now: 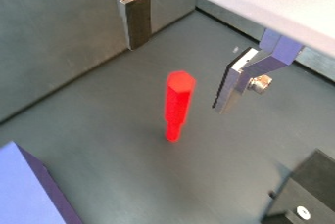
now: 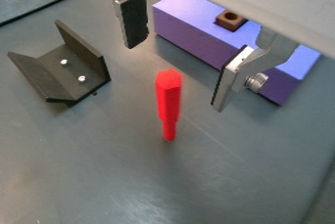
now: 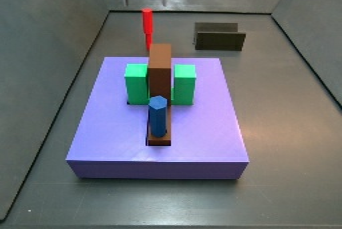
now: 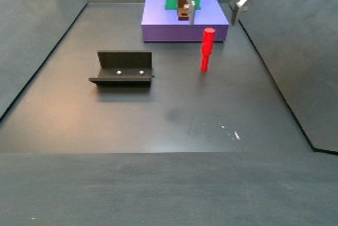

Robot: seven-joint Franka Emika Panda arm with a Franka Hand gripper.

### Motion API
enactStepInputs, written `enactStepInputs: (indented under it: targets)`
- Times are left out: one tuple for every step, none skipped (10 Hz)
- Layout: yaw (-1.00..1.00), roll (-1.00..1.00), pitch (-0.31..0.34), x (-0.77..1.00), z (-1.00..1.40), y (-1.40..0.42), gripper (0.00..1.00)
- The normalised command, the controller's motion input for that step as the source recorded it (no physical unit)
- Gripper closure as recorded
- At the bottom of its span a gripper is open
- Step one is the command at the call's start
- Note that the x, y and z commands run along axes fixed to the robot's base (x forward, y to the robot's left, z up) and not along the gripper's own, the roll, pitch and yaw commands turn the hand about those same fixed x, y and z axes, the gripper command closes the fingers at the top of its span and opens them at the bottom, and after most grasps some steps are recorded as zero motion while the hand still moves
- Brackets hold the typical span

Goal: Pick up the red object. Move up. Move to above the board. Insert the red object.
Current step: Pick up the red object.

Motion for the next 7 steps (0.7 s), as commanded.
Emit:
enactStepInputs:
  targets:
    - [-0.05, 0.0, 0.0, 0.12, -0.16, 0.0, 0.0]
    - [-0.05, 0.0, 0.0, 0.0, -0.17, 0.0, 0.0]
    - [-0.07, 0.0, 0.0, -0.01, -0.21, 0.0, 0.0]
    - [-0.05, 0.02, 0.0, 0.0, -0.24, 0.0, 0.0]
    - [-0.01, 0.09, 0.0, 0.07, -0.34, 0.0, 0.0]
    - [0.0, 0.1, 0.0, 0.05, -0.4, 0.0, 0.0]
    - [-0.01, 0.09, -0.014, 0.01, -0.45, 0.0, 0.0]
